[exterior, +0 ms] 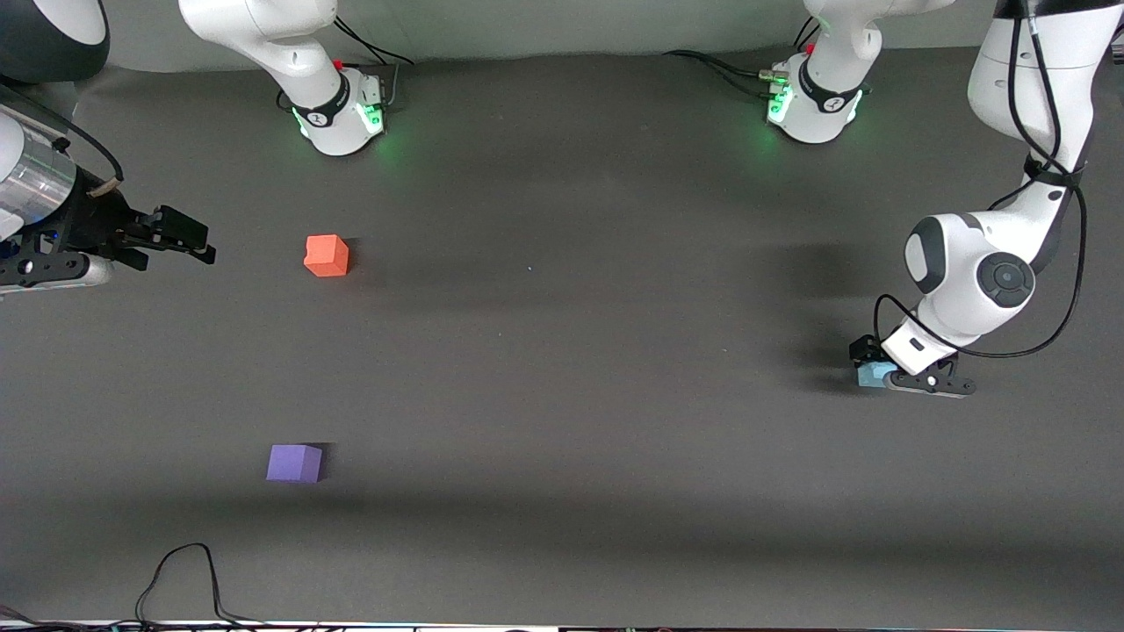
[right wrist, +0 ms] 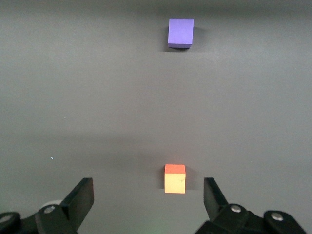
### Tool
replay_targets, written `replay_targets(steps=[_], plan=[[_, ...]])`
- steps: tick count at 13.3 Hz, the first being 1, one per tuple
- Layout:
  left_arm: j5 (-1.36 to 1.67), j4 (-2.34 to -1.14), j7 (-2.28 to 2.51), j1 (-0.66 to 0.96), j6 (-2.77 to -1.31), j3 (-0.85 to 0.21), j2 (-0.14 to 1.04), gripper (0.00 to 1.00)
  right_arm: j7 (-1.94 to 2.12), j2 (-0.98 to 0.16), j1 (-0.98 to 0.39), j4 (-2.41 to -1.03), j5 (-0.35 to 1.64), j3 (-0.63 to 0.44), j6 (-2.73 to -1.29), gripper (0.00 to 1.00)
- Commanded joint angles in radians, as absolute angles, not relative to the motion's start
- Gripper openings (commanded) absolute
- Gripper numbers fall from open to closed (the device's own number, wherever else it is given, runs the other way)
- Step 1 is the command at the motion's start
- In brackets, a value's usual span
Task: Place blue block between orange and purple blocks
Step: 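Close the left gripper on the light blue cube and lift it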
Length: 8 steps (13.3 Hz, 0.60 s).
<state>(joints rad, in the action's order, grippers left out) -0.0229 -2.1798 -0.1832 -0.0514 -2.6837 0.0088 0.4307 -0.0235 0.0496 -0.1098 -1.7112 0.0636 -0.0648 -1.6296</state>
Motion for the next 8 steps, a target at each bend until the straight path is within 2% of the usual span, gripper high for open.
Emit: replay_targets(steps=[1,2,5,8], plan=[[-0.029,-2.164,-0.181,-0.055,-2.669,0.008,0.430,0.45,-0.011,0.061,-0.121,-1.707,0.049,-0.074,-1.609,1.00],[-0.028,-2.163,-0.178,-0.055,-2.669,0.008,0.430,0.33,-0.011,0.061,-0.121,-1.707,0.049,-0.075,-1.609,1.00],[-0.028,-2.146,-0.179,-0.057,-2.613,0.008,0.400,0.31,-0.008,0.063,-0.121,-1.707,0.049,-0.074,-1.608,1.00],[-0.028,-2.015,-0.179,-0.057,-2.330,0.008,0.335,0.31,-0.005,0.052,-0.121,-1.704,0.046,-0.074,-1.614,1.00]])
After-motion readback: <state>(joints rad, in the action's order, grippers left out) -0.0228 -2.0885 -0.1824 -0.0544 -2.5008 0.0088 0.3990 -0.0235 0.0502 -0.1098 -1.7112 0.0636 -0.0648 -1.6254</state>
